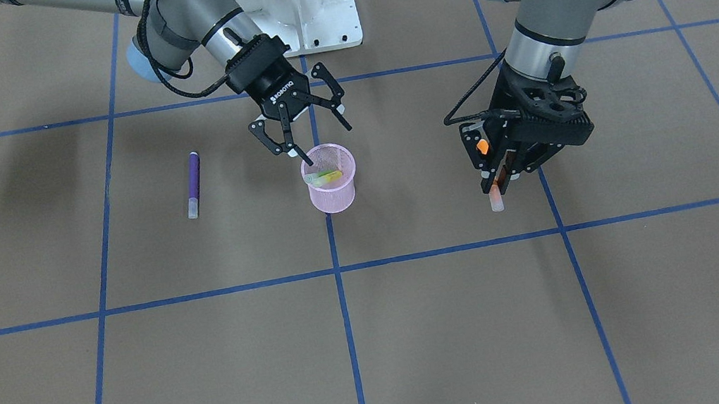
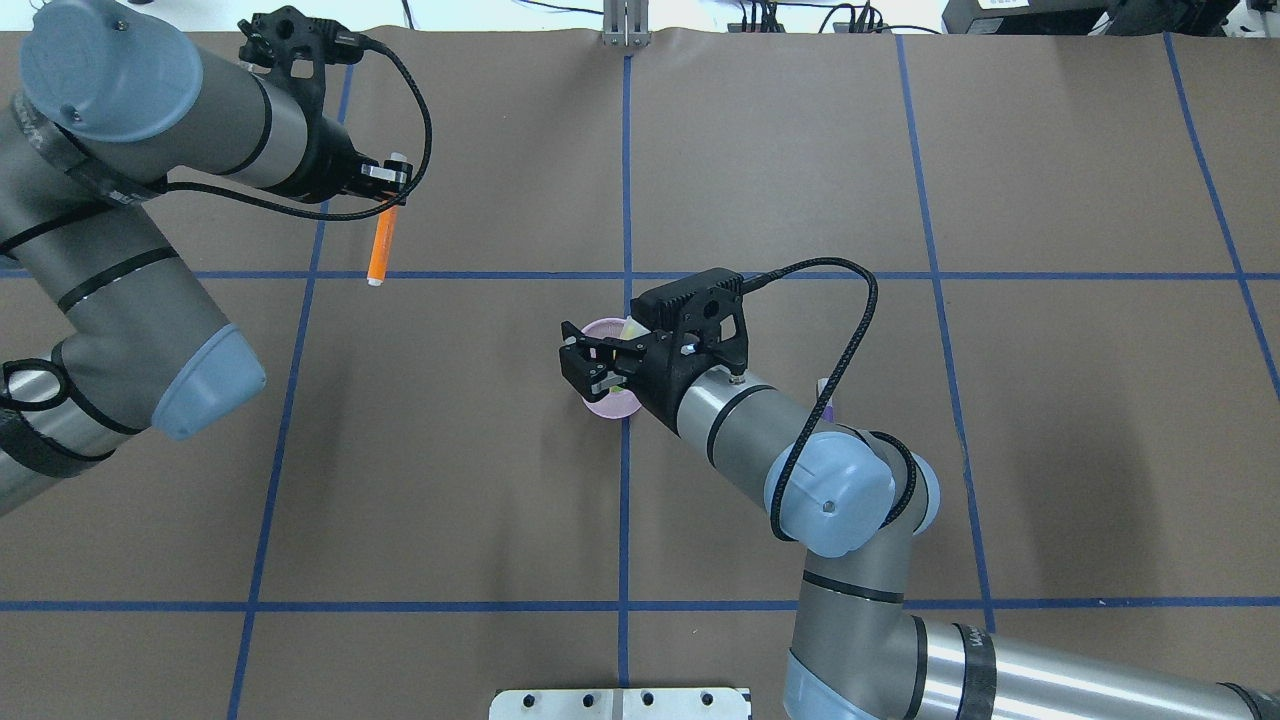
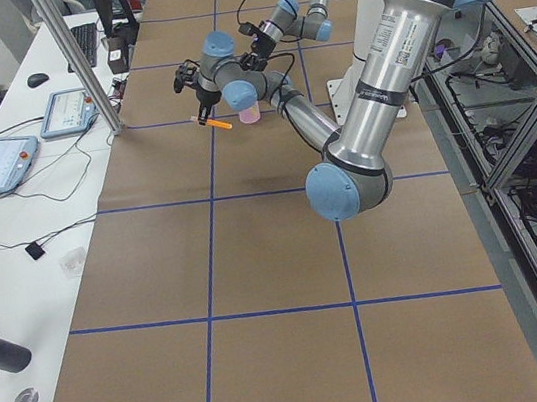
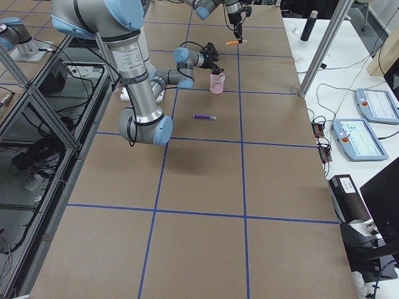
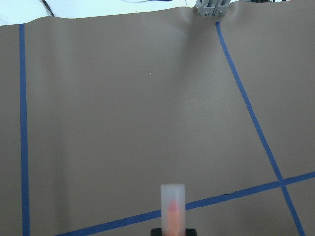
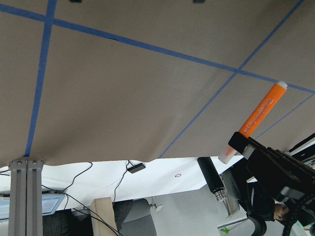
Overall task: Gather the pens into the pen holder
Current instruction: 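Carry the orange pen toward the cup while the right gripper moves over the purple pen, then lower the orange pen into the pink cup and open the left gripper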
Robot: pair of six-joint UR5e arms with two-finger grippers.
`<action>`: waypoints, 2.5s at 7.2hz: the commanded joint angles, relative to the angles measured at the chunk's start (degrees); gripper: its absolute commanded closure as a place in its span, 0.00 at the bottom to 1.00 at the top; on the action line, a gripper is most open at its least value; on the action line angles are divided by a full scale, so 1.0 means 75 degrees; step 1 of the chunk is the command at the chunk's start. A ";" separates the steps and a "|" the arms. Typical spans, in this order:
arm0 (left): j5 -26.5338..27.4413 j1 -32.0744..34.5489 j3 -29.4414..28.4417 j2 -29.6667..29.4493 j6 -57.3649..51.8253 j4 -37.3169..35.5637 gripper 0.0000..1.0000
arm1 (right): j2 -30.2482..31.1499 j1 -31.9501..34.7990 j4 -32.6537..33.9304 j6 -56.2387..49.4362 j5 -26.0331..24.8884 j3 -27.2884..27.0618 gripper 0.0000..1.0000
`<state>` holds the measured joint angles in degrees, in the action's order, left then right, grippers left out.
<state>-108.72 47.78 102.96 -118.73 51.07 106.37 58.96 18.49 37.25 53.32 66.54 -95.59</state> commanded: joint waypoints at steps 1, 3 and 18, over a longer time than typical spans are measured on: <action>0.0209 0.0028 -0.0016 -0.0014 0.0313 0.1205 1.00 | 0.0049 0.0636 0.1326 0.0457 0.0940 -0.0633 0.00; 0.0749 -0.0054 -0.0272 0.0068 0.0492 0.2814 1.00 | -0.0009 0.1771 0.4978 0.1453 0.3302 -0.1817 0.00; 0.3386 -0.2420 -0.3017 -0.0483 0.1711 0.8598 1.00 | 0.0670 0.2164 0.6226 0.1727 0.6186 0.0170 0.04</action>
<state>-83.55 30.66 80.37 -122.41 63.96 170.86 63.97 34.79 85.18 66.13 112.71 -95.21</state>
